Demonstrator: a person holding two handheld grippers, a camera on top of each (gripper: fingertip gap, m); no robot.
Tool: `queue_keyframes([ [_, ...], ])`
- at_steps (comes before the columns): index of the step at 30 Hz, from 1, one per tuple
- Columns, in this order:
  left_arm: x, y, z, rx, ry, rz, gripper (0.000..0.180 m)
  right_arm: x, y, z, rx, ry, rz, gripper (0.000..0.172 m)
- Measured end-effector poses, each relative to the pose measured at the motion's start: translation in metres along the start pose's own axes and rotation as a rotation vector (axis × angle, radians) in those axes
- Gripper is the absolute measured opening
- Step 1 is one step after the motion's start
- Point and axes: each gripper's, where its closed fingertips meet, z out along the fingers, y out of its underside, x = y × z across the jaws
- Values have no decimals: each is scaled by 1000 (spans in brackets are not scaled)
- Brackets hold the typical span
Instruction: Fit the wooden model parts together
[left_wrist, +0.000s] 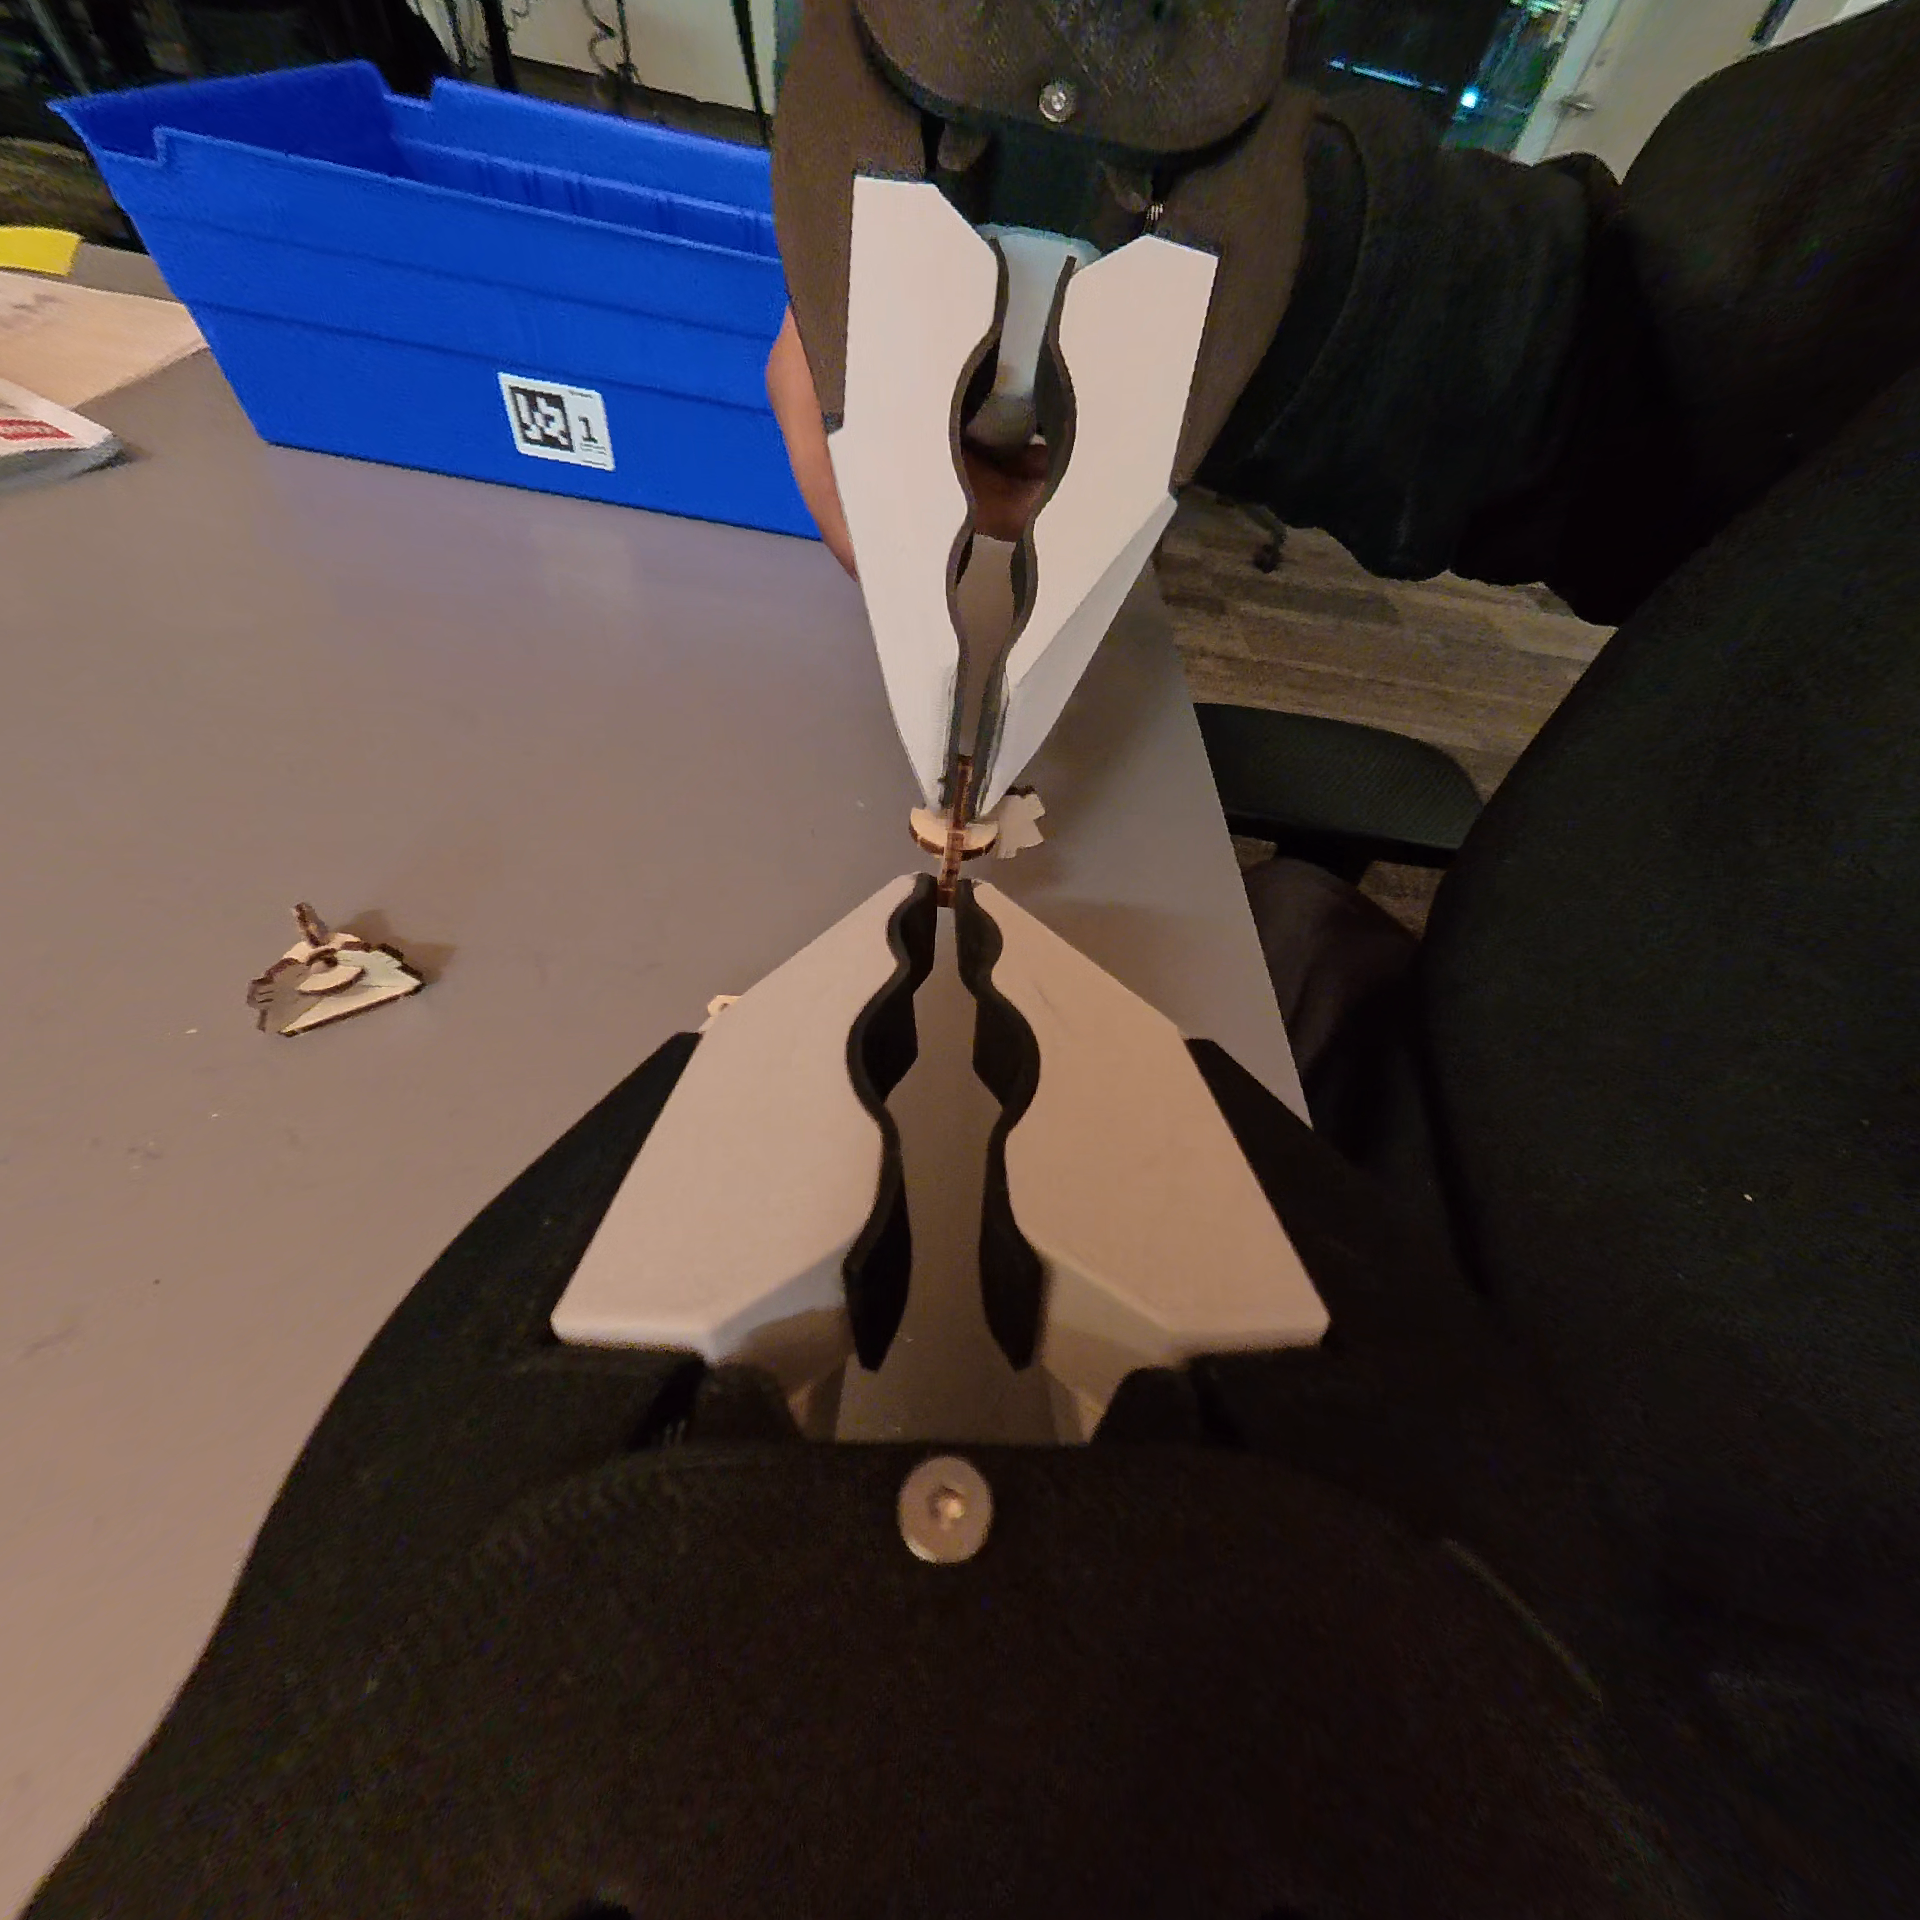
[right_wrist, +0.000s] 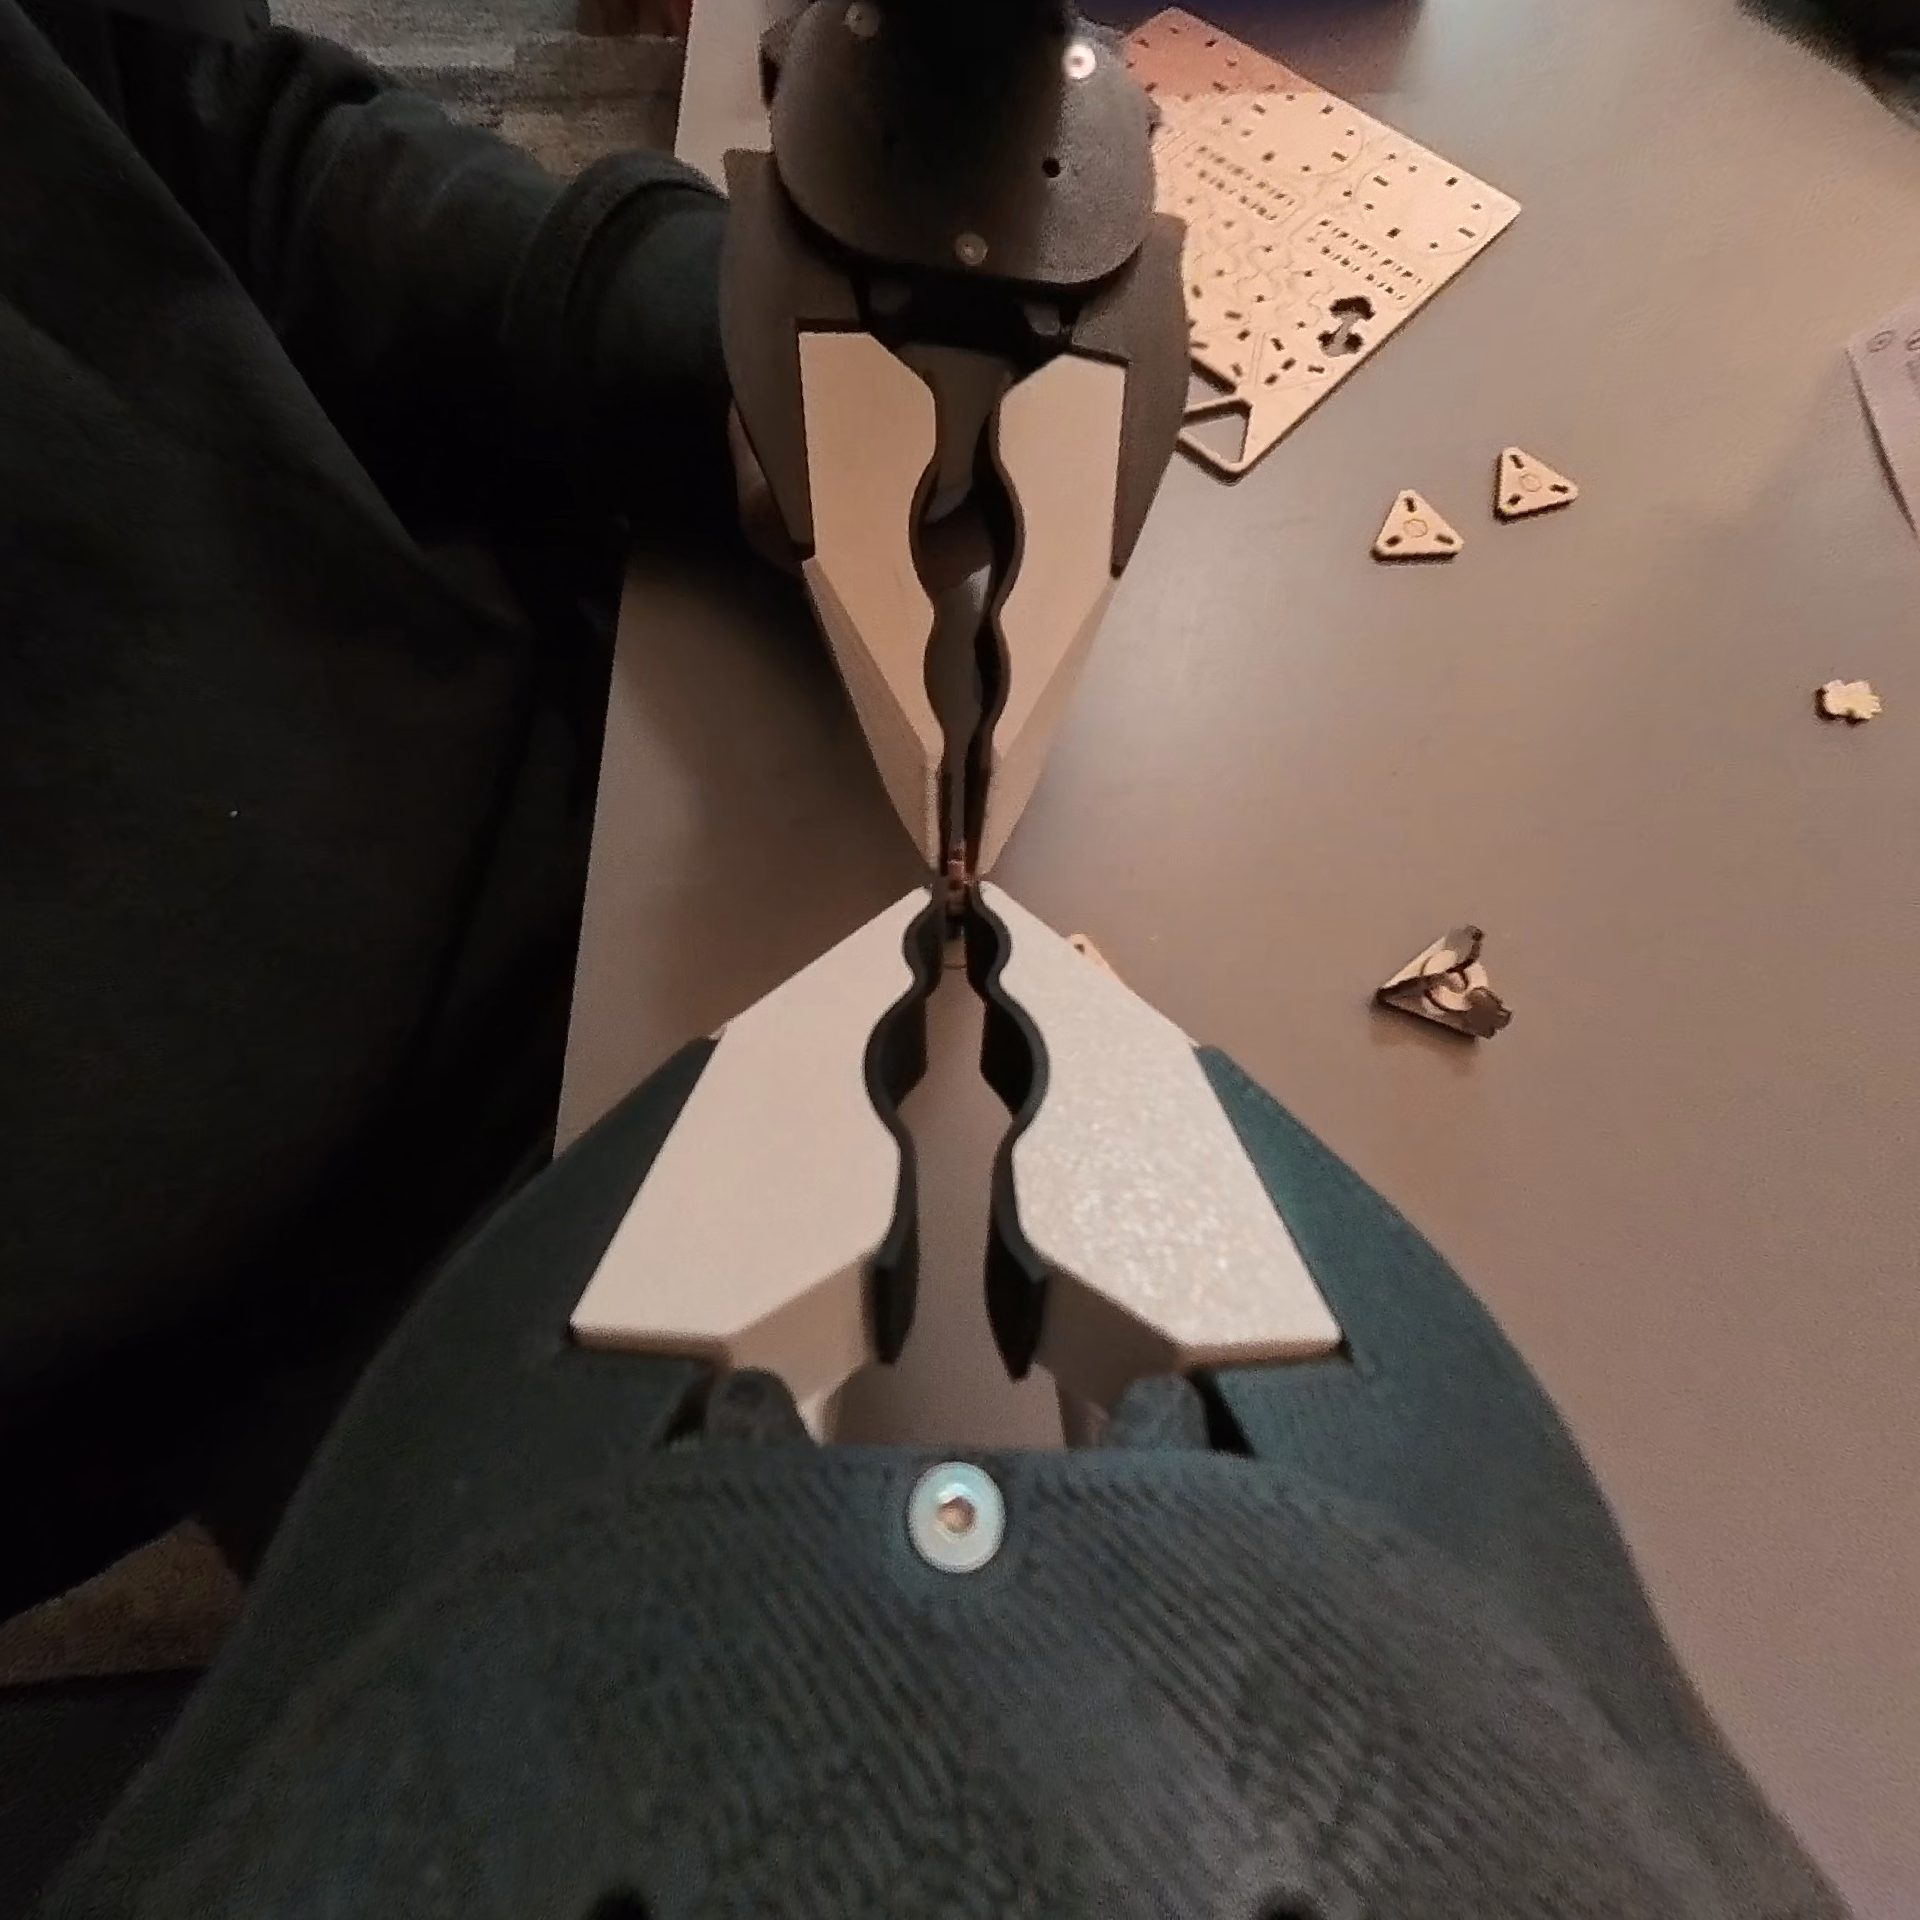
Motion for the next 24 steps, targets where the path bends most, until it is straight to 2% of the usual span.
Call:
queue_keyframes([
  [4, -19, -2, -7, 29, -91, -36, 12, 13, 4, -4, 13, 54, 46, 1],
  [6, -27, 2, -14, 34, -86, -105, 10, 20, 14, -1, -9, 76, 88, 1],
  [11, -49, -8, -36, 166, -130, -241, 4, 36, 38, 15, -107, 108, 179, 1],
  [24, -53, -10, -41, 199, -127, -288, 3, 32, 37, 44, -275, -39, 103, 1],
])
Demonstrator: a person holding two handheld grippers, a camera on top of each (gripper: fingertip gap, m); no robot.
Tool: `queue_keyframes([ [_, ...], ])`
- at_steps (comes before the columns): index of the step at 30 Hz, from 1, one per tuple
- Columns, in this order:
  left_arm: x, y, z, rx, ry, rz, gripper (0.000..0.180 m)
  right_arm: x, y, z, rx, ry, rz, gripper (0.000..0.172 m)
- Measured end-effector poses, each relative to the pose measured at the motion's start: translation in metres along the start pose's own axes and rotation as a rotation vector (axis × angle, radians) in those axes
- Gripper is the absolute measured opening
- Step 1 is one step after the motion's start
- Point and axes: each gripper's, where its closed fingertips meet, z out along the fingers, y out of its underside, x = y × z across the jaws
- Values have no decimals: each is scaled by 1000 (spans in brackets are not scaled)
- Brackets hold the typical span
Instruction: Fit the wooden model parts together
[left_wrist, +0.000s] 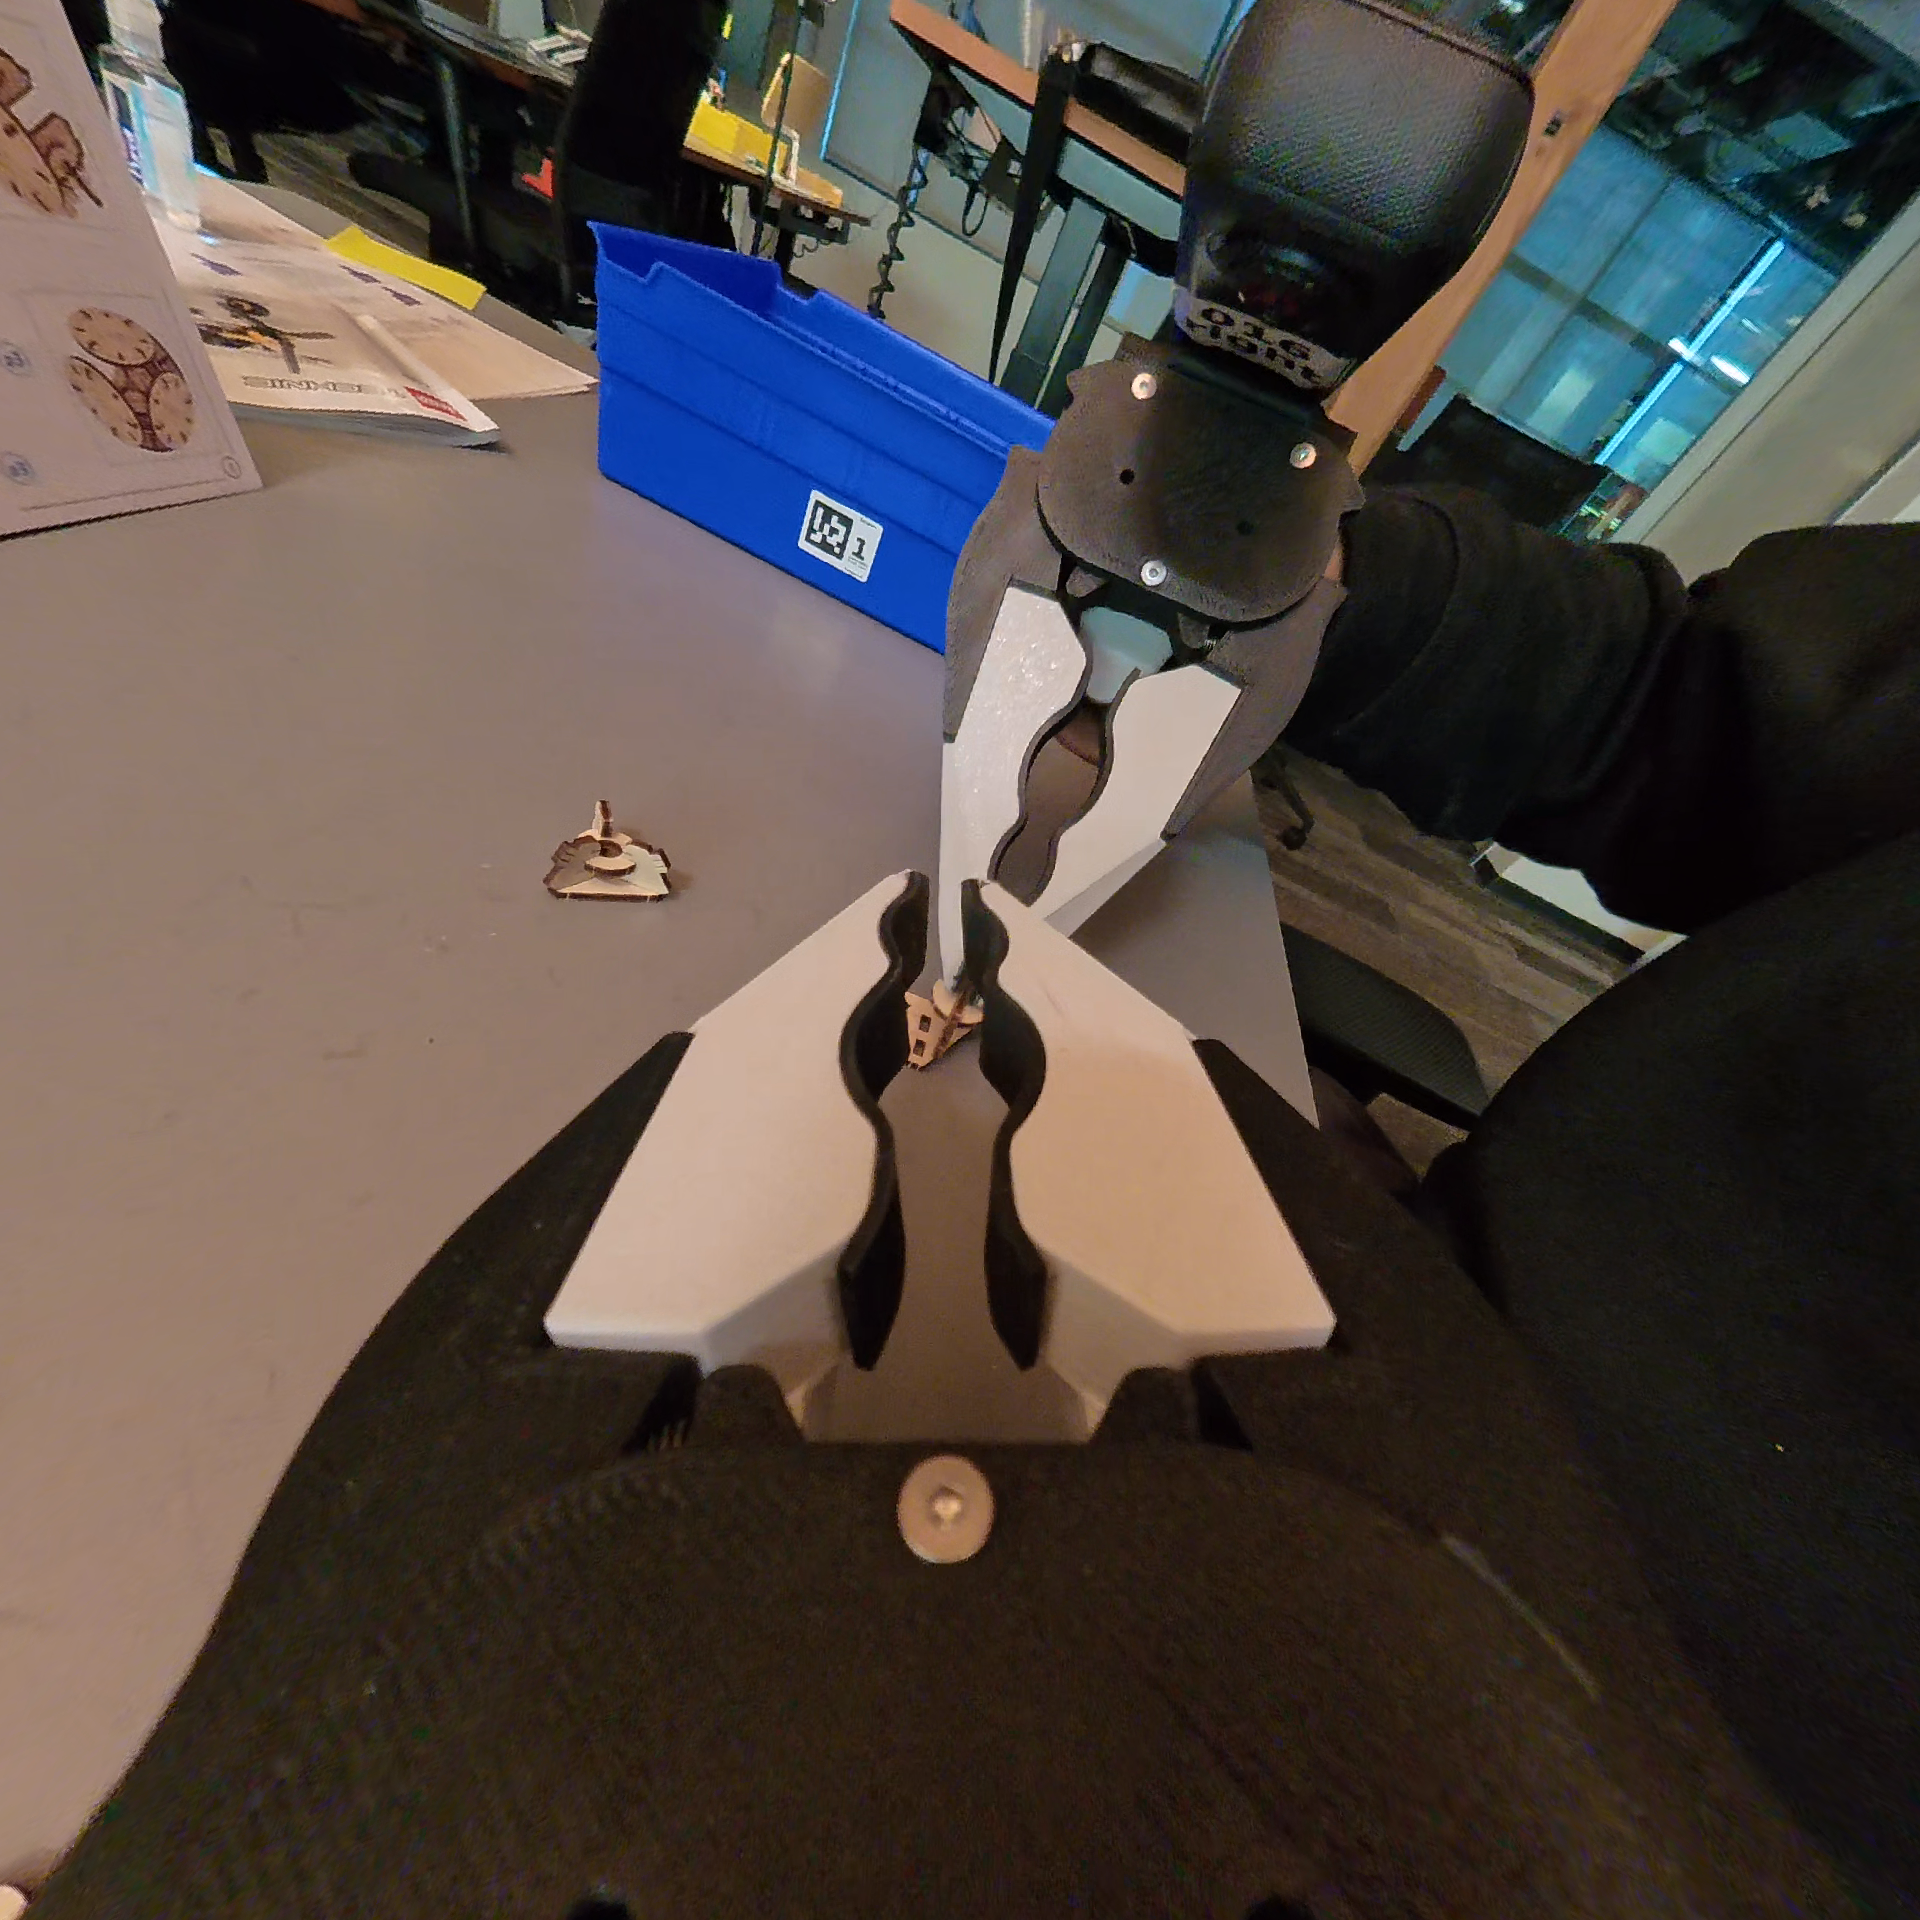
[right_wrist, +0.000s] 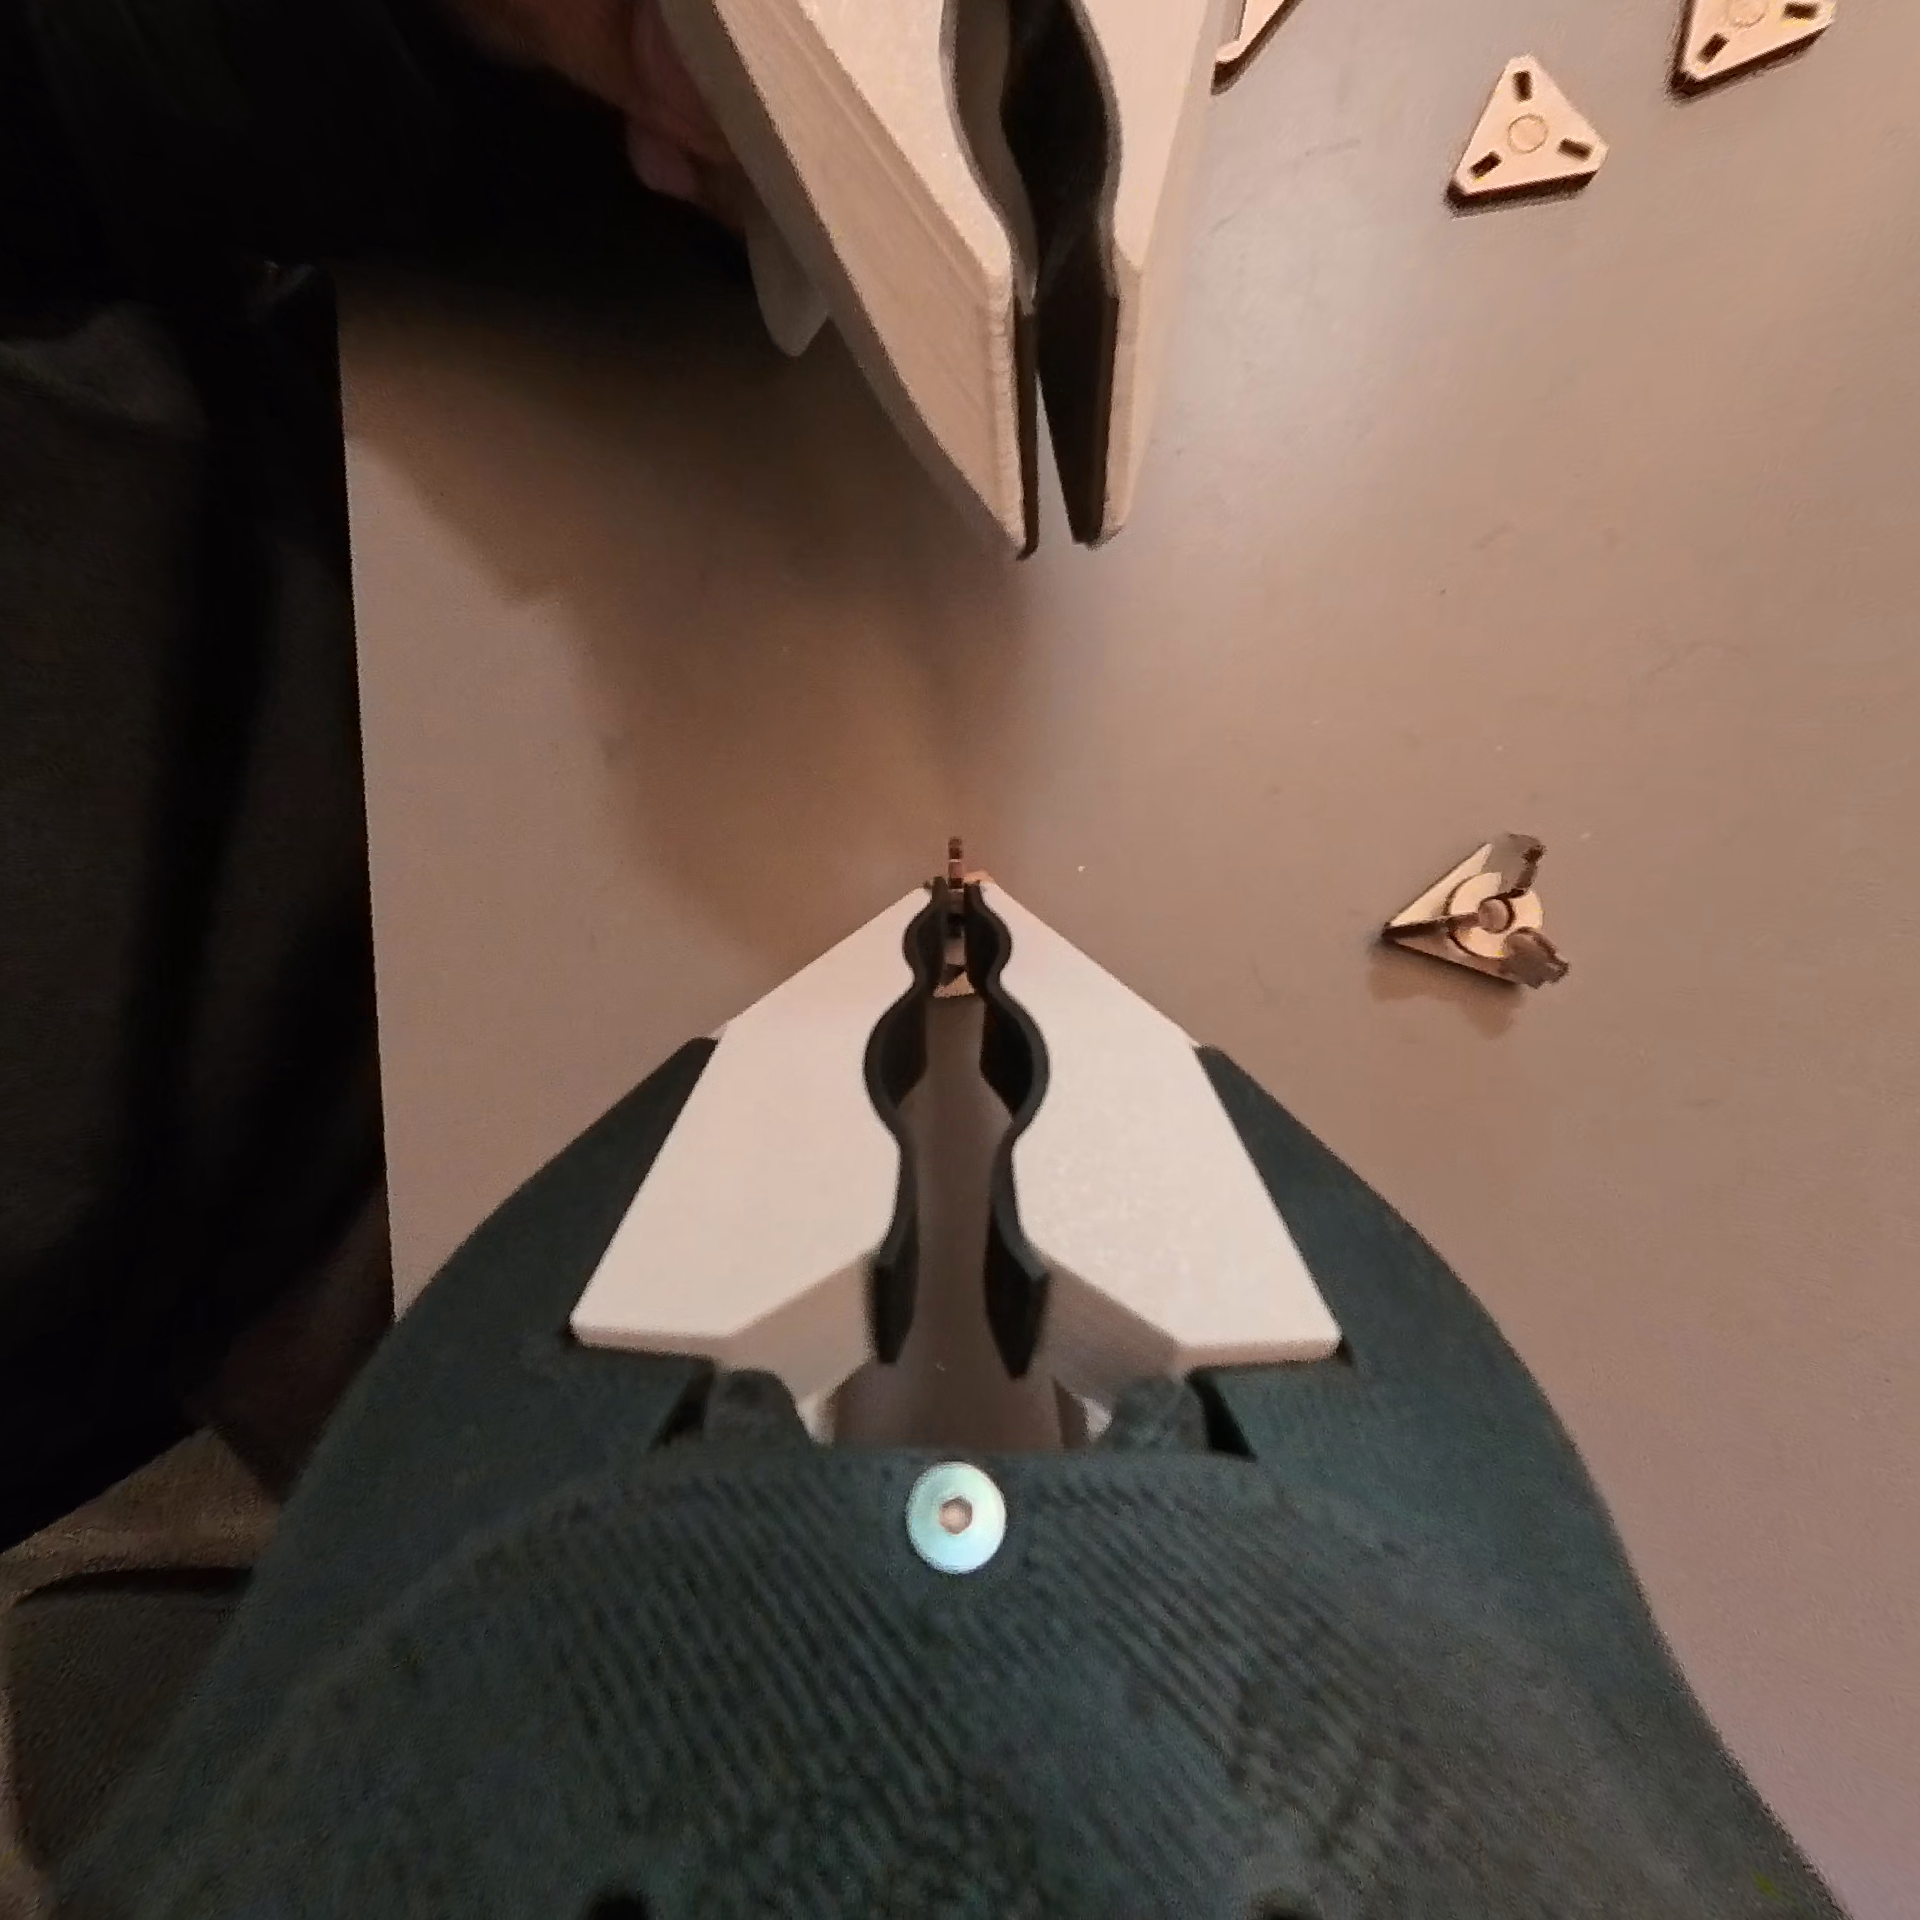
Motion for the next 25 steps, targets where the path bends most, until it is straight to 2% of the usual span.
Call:
queue_keyframes([
  [6, 0, -1, 0, 3, 4, -2, 3, 3, 6, 3, -45, 17, -25, 1],
  [25, 0, 1, 1, -7, 2, 1, 2, 6, 6, 3, 19, 33, -74, 1],
])
